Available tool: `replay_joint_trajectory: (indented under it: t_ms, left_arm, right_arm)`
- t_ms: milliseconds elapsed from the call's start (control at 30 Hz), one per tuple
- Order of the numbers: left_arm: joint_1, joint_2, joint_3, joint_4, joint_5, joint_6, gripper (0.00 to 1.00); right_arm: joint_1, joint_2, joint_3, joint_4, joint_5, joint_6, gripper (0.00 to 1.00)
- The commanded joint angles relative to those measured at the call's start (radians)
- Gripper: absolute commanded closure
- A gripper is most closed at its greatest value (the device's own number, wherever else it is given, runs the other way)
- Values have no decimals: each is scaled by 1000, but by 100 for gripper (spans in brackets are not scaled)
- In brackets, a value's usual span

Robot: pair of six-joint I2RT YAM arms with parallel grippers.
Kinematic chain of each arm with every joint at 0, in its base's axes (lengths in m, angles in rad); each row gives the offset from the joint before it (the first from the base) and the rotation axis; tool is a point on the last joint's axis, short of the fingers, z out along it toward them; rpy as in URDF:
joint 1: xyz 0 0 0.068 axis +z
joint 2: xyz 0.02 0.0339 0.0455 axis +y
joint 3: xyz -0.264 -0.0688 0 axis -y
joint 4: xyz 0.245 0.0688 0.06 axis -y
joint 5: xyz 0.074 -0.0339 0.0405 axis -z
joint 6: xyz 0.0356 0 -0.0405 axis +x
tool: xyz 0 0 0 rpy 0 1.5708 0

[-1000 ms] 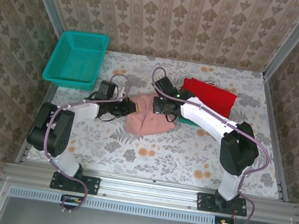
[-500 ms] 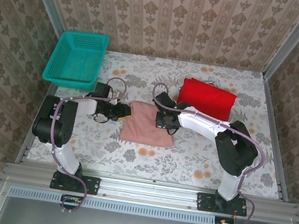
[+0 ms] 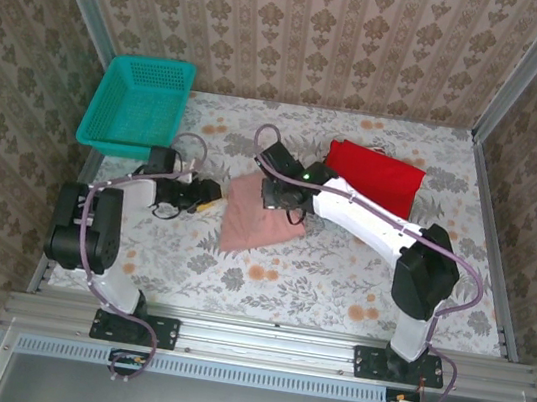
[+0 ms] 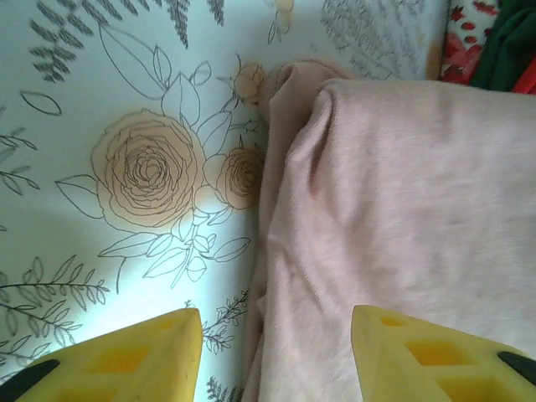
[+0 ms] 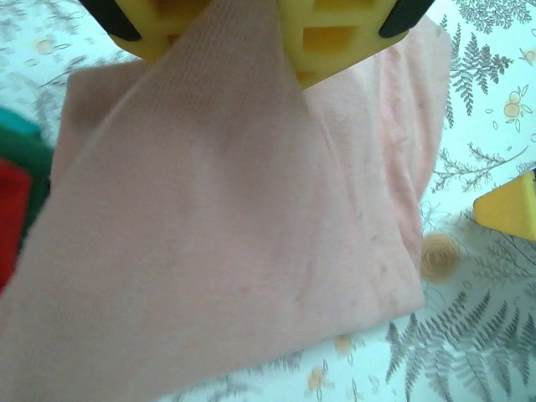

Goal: Fold and stack the t-shirts

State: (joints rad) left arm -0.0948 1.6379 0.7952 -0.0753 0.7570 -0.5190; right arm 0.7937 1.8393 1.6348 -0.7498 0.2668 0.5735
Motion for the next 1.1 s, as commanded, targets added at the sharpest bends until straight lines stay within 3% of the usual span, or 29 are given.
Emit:
replay_joint_trajectory:
  t_ms: [0,167,367,533,600,833,1067]
  left_arm:
    - [12,-24,16,-14,29,2,48]
    - [5,-18,37,20,30,-31,47]
    - [0,9,66,28,34,-32,46]
    - [-18,51,79,55,36,-44,46]
    - [-29,68,80,73,39,-56,46]
    - [-100,98,96,155,35,-104,45]
    - [-193,179,264,203,32,-163,44]
  right_arm:
    - [-29,14,111,-100,90,-136,100]
    - [-96,30,234,-160,91,-193,100]
    - [-208,-16,260,-173,80,-220,100]
    - [-317,-47,262,-157,33,-221,100]
    - [-366,-63,240,-123,-58,-208,100]
    - [-389,-59,271,-112,-73,-179,100]
    - [-418,-16,468,-161,-86,-153,100]
